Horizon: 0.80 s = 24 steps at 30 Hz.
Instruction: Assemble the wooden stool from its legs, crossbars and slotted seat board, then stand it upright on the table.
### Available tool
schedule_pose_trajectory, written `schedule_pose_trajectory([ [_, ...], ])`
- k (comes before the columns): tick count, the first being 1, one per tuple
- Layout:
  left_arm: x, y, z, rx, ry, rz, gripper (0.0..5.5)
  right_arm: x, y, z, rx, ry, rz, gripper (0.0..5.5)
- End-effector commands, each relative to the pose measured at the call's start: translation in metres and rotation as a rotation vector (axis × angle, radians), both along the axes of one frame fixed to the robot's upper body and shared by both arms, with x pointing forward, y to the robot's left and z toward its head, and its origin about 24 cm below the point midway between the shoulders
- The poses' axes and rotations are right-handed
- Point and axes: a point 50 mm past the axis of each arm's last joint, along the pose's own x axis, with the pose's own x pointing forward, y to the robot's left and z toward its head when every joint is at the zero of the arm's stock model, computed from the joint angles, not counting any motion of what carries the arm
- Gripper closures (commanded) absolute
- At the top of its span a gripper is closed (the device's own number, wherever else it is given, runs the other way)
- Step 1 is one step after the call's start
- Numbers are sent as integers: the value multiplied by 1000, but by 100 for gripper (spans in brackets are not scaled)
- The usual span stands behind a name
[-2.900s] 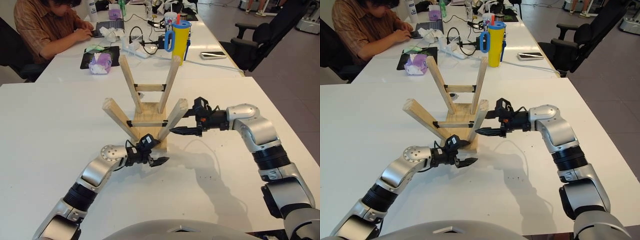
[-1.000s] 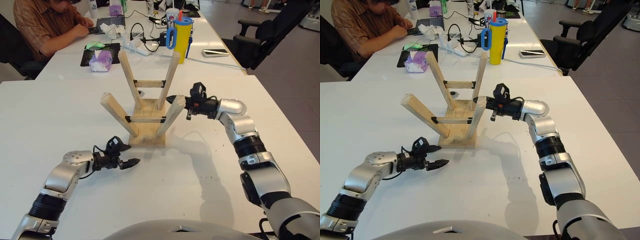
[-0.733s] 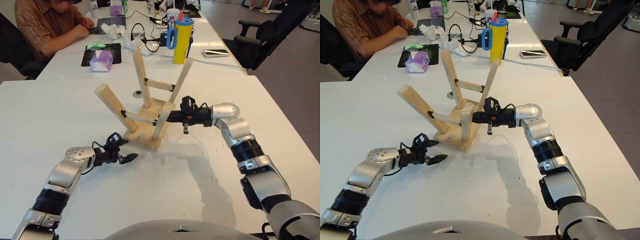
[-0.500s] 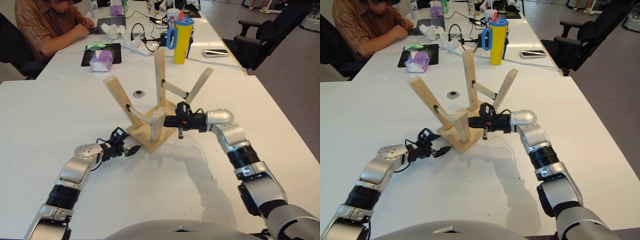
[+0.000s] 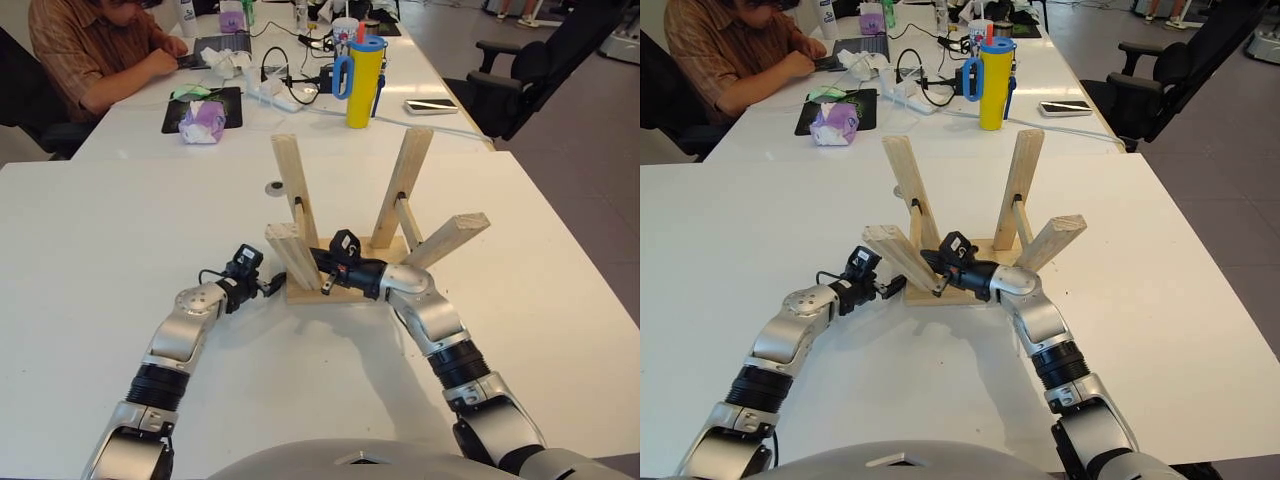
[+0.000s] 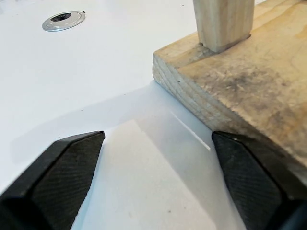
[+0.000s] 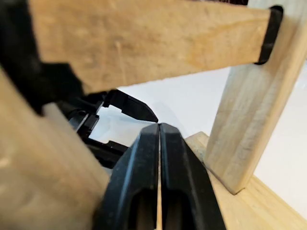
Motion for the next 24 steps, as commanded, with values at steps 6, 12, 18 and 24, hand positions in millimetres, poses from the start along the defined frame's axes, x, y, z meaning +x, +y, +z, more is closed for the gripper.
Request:
schedule_pose_trajectory([
  [6, -37, 33, 0, 147, -91, 232, 135, -37, -36, 14, 304, 171, -164, 548],
  [12, -67, 27, 1, 134, -126, 256, 135, -74, -56, -7, 351, 458, -145, 548],
  [18, -78, 18, 2, 121, -109, 227, 135, -99, -80, -16, 262, 490, -206, 548],
  [24, -76, 13, 6, 110, -115, 214, 135, -117, -129, -24, 69, 375, -436, 548],
])
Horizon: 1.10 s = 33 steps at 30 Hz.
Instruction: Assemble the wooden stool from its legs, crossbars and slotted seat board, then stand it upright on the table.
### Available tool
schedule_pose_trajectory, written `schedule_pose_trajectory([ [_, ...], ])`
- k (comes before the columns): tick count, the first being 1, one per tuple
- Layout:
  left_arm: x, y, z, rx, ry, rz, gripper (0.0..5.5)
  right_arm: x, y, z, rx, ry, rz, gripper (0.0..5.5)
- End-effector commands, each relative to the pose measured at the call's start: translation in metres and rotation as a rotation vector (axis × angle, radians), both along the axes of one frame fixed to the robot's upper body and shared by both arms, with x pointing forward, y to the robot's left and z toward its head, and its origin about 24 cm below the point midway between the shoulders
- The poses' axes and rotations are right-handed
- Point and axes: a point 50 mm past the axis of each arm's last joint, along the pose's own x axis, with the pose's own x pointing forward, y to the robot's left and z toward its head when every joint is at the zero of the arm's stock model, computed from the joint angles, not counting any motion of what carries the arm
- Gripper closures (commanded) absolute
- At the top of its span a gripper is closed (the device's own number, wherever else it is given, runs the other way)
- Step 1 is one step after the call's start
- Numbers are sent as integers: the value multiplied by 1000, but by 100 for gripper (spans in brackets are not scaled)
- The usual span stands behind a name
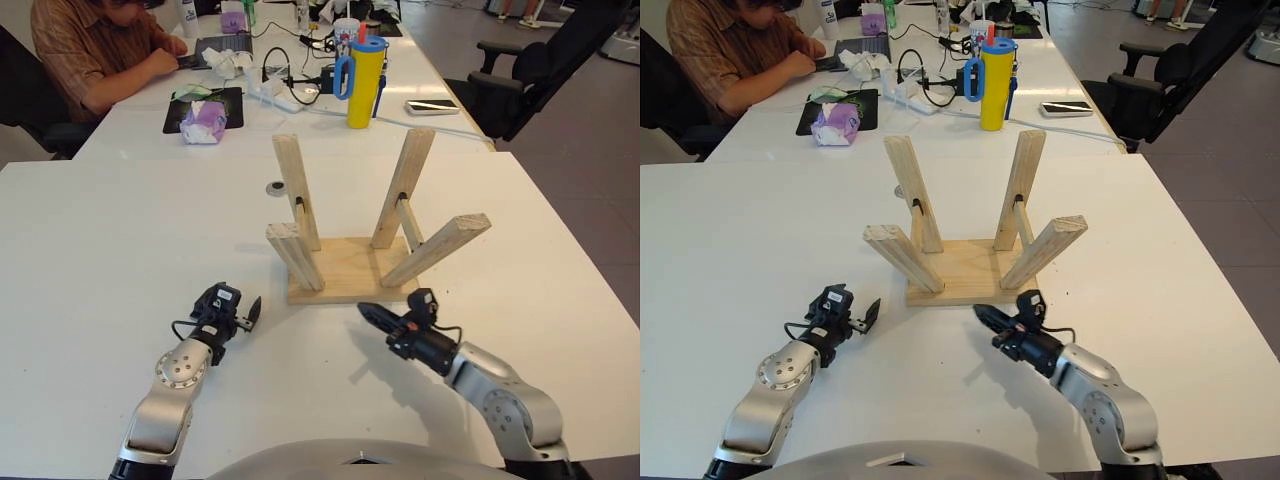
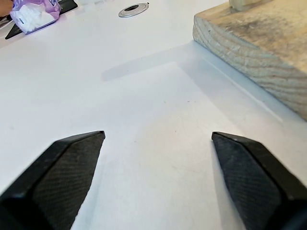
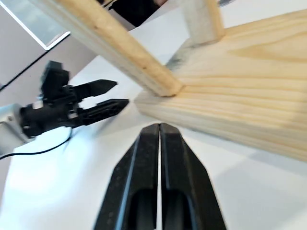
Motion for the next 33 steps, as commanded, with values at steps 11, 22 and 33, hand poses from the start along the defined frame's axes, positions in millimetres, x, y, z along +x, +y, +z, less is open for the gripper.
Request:
schedule_pose_trajectory([
  [11, 16, -17, -4, -23, 4, -57, 135, 10, -75, -22, -461, -107, -303, 548],
  [22, 16, -25, -11, -30, 65, -143, 135, 40, -43, -33, -447, -135, -252, 548],
  [33, 21, -59, 40, -453, 11, -317, 135, 45, -12, -15, -292, -155, -203, 548],
])
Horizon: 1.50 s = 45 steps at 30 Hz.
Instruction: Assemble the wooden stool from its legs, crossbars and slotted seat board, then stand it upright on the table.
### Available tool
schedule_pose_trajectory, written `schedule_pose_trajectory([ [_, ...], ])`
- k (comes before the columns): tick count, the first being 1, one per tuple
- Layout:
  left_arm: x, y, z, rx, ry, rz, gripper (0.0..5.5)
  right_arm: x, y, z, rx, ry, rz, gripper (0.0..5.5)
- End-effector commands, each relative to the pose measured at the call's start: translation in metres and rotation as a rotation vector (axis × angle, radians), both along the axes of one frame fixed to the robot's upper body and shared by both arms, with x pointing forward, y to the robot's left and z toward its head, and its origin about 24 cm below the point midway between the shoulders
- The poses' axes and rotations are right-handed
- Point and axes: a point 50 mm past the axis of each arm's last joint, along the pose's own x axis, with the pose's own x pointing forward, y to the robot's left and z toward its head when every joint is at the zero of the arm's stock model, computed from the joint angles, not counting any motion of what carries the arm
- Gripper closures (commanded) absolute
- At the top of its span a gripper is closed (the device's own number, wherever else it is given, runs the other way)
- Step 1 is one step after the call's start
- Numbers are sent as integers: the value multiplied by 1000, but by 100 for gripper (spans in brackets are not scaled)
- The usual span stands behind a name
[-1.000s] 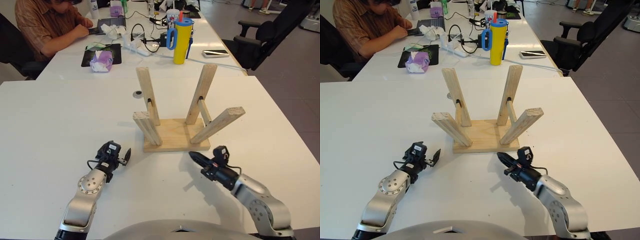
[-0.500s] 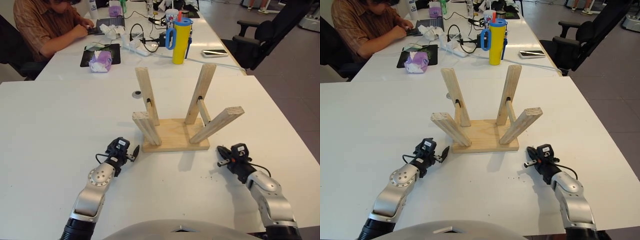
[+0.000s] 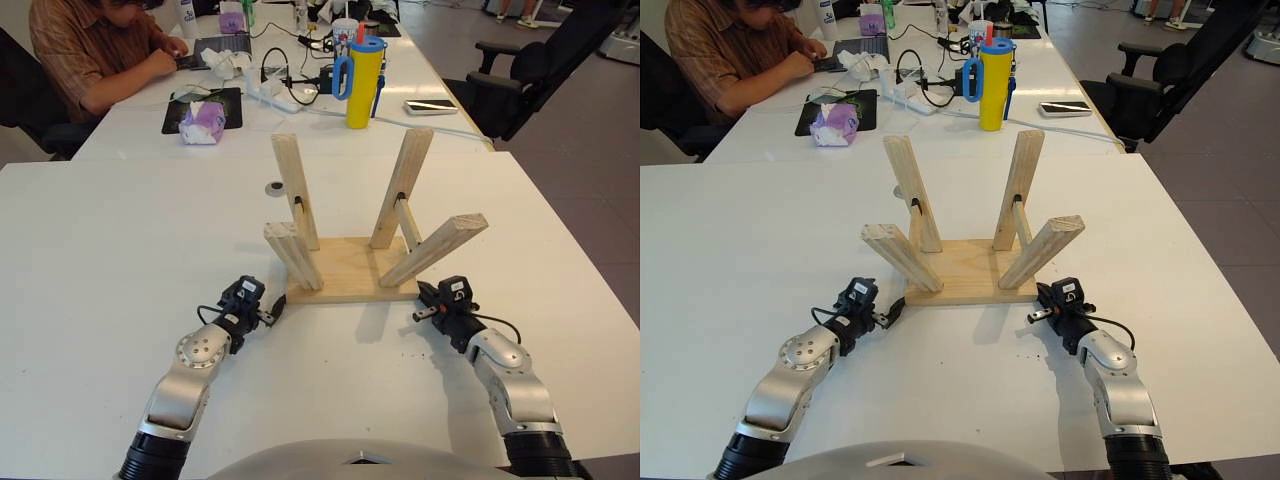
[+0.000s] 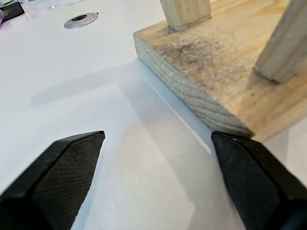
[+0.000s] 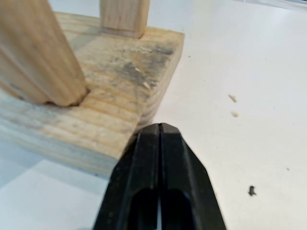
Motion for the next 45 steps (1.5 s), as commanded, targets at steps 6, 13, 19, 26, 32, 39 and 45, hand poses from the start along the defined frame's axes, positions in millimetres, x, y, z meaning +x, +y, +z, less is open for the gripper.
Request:
schedule_pose_trajectory([
  [6, 6, -40, 67, -366, -94, -241, 135, 20, 49, 43, 179, -52, 164, 548],
  [13, 7, -30, 62, -314, -69, -230, 135, 28, 54, 76, 230, -92, 164, 548],
  [19, 11, -29, 66, -316, -87, -215, 135, 32, 56, 95, 266, -109, 166, 548],
  [26, 20, -29, 89, -395, -150, -195, 135, 37, 60, 107, 320, -118, 168, 548],
  [32, 26, -21, 95, -368, -180, -164, 135, 43, 57, 108, 373, -117, 128, 548],
  [39, 13, -23, 63, -190, -109, -259, 135, 36, 46, 91, 326, -111, 101, 548],
  [45, 0, -16, 33, -21, -22, -336, 135, 33, 67, 93, 216, -186, 323, 548],
])
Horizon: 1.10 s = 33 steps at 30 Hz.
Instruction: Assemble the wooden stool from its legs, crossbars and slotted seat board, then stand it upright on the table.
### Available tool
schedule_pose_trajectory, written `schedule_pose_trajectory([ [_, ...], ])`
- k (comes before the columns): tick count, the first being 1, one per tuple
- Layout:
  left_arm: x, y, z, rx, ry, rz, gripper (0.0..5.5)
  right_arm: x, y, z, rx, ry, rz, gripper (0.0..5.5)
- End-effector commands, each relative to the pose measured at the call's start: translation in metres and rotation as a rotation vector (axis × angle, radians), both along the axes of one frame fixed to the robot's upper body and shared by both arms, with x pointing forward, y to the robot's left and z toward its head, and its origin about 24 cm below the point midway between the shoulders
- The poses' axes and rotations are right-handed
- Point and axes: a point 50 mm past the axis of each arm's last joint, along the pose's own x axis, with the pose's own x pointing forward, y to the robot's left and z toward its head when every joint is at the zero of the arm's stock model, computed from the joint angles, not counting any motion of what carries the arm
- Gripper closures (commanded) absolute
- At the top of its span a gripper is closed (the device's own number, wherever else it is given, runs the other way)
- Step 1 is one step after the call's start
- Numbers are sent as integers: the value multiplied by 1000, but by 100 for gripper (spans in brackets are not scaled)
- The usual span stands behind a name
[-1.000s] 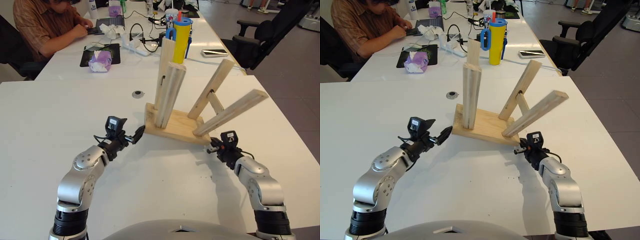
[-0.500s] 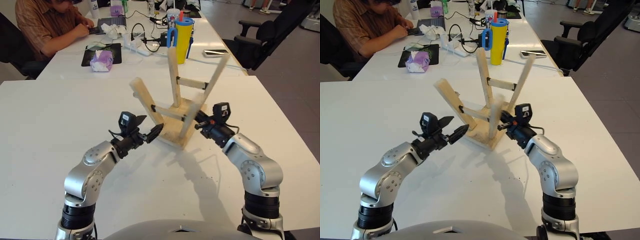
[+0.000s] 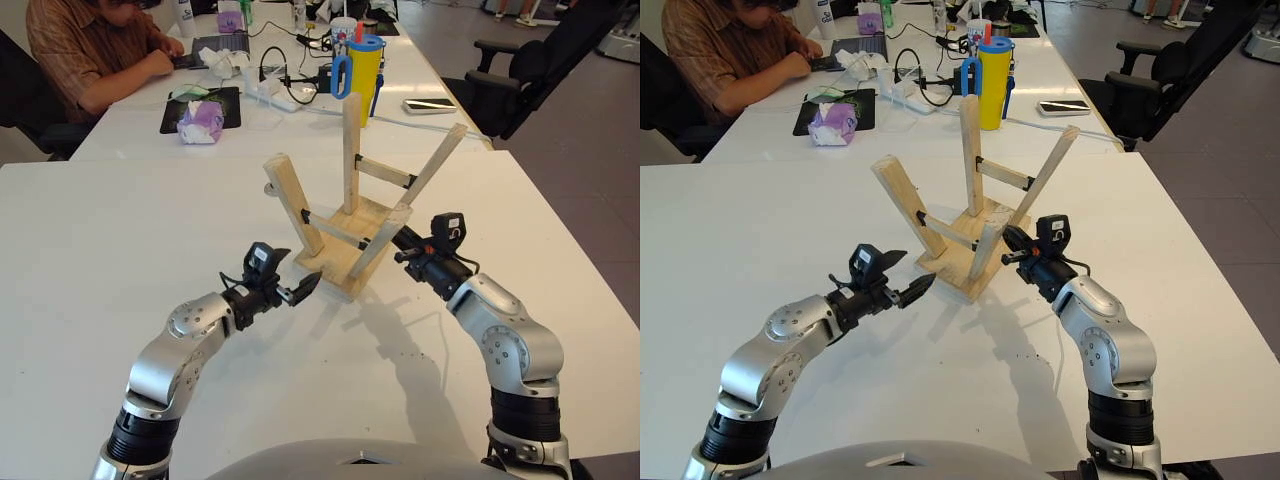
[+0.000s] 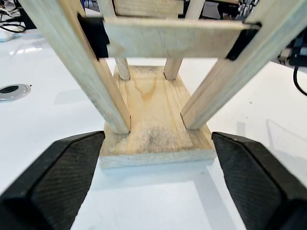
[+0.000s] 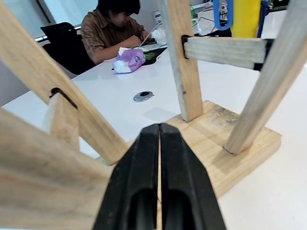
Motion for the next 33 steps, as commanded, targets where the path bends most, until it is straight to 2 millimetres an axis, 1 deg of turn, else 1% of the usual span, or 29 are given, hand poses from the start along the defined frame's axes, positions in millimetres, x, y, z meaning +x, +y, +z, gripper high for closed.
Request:
schedule_pose_trajectory([
  [1, -11, 12, -25, 188, 61, -64, 135, -5, 23, 4, -126, -115, 217, 548],
  [3, -15, 20, -35, 268, 97, -84, 135, -11, 35, 6, -162, -158, 325, 548],
  [5, -16, 24, -41, 301, 130, -72, 135, -16, 45, 5, -180, -177, 412, 548],
  [8, -14, 27, -47, 320, 145, -20, 135, -20, 59, 2, -175, -175, 474, 548],
  [10, -10, 30, -51, 334, 149, 38, 135, -20, 75, -1, -158, -166, 517, 548],
  [12, -8, 33, -54, 360, 150, 75, 135, -17, 84, -7, -158, -146, 512, 548],
  [15, -7, 41, -54, 384, 155, 93, 135, -17, 82, -13, -161, -115, 469, 548],
  [17, -6, 45, -51, 388, 125, 103, 135, -18, 75, -16, -158, -98, 453, 548],
  [18, -6, 44, -50, 375, 119, 93, 135, -18, 67, -17, -156, -83, 436, 548],
  [19, -6, 45, -50, 369, 113, 92, 153, -17, 57, -19, -156, -68, 417, 550],
  [20, -6, 45, -51, 363, 116, 93, 155, -17, 48, -21, -166, -53, 398, 550],
  [22, -7, 46, -51, 343, 113, 107, 184, -14, 31, -23, -186, -28, 371, 550],
  [24, -4, 52, -51, 353, 100, 158, 212, -6, 21, -22, -231, -43, 334, 550],
  [25, -2, 55, -52, 370, 92, 183, 232, -1, 20, -20, -240, -57, 314, 550],
  [27, 3, 60, -53, 412, 67, 221, 258, 14, 23, -13, -262, -111, 264, 550],
  [29, 8, 60, -56, 442, 48, 254, 287, 25, 37, -2, -244, -169, 278, 550],
  [31, 11, 54, -60, 449, 55, 258, 299, 32, 51, 4, -255, -216, 316, 550],
  [33, 11, 45, -63, 436, 67, 250, 299, 39, 62, 9, -254, -248, 329, 550],
])
